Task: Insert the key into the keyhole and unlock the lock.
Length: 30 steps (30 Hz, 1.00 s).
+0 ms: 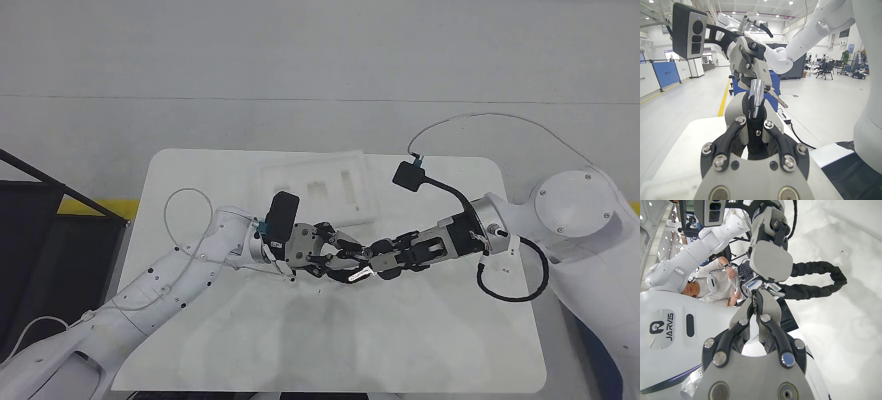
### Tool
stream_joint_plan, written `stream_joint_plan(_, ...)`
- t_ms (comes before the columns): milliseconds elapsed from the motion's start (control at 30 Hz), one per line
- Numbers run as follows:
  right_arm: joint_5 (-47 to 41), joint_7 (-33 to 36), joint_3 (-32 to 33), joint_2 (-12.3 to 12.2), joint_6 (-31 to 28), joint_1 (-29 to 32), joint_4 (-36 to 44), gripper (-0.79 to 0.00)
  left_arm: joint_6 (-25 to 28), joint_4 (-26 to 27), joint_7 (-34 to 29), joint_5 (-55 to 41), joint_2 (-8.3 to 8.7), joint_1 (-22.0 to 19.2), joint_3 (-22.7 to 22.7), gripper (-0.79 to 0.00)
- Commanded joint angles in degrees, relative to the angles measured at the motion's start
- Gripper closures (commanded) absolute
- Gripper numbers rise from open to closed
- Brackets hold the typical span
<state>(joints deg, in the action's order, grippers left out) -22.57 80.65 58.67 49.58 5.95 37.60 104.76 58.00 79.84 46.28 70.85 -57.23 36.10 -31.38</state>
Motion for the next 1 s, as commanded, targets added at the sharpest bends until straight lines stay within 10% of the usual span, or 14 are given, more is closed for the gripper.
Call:
stream_joint_plan(0,-0.06,-0.32,-0.31,0.11,-0.14,-0.26,-0.19,0.0,0.0,0.11,0.0,-0.18,0.04,-0.28,0.41,0.0)
stream_joint_plan(967,4.11,1.54,4.3,-0.94,0.95,-3.25,1.22,0.0,0.0,-2.83,-0.05,-0.45,1.32,0.36,0.51,0.0)
